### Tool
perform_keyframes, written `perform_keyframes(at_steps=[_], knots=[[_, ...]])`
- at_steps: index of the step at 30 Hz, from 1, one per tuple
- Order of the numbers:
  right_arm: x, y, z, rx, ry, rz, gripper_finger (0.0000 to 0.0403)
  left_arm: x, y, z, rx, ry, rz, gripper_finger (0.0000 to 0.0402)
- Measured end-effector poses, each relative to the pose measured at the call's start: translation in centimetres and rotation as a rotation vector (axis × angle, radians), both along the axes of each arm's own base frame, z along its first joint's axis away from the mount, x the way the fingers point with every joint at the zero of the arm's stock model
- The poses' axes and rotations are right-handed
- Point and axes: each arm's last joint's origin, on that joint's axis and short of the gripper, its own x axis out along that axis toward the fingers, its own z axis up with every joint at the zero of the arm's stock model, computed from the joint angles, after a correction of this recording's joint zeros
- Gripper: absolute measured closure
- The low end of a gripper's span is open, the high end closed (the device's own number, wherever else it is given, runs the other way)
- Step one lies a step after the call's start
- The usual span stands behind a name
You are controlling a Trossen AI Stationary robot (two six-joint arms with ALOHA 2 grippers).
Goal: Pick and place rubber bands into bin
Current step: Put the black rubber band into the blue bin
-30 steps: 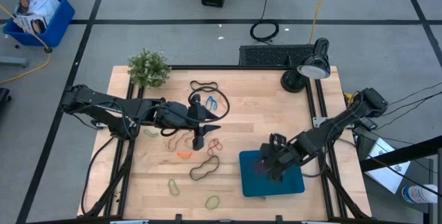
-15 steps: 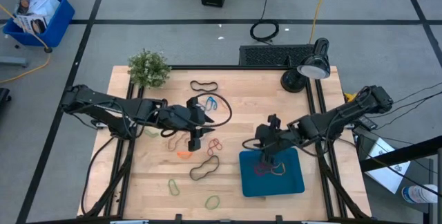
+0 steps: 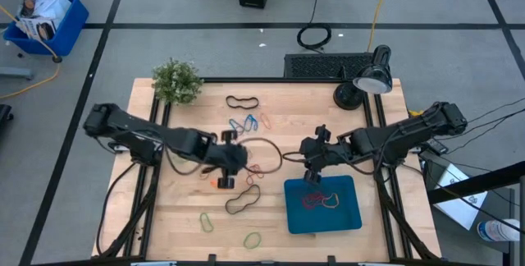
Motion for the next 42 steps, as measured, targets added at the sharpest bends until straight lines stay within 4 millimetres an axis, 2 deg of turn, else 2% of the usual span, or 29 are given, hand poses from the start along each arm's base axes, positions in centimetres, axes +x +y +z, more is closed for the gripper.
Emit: perform_keyframes(at_steps=[8, 15, 20, 28, 42], knots=[[0.1, -0.3, 0.0, -0.005, 0.001, -0.005, 0.0284, 3.4, -1.3, -5.4, -0.062, 0.088, 0.008, 0.0256], [0.0, -0.3, -0.1, -0.008, 0.011, 0.002, 0.0284, 4.6, -2.9, -8.5, -0.045, 0.135, -0.14, 0.0256], [-0.1, -0.3, -0.1, -0.01, 0.019, 0.002, 0.0284, 4.8, -3.8, -9.2, -0.027, 0.132, -0.193, 0.0256], [0.0, -0.3, -0.1, -0.01, 0.018, 0.002, 0.0284, 5.3, -3.4, -9.0, -0.011, 0.08, -0.147, 0.0256], [0.0, -0.3, -0.1, -0.007, 0.01, 0.002, 0.0284, 6.4, -3.7, -12.7, 0.007, 0.146, -0.199, 0.0256]])
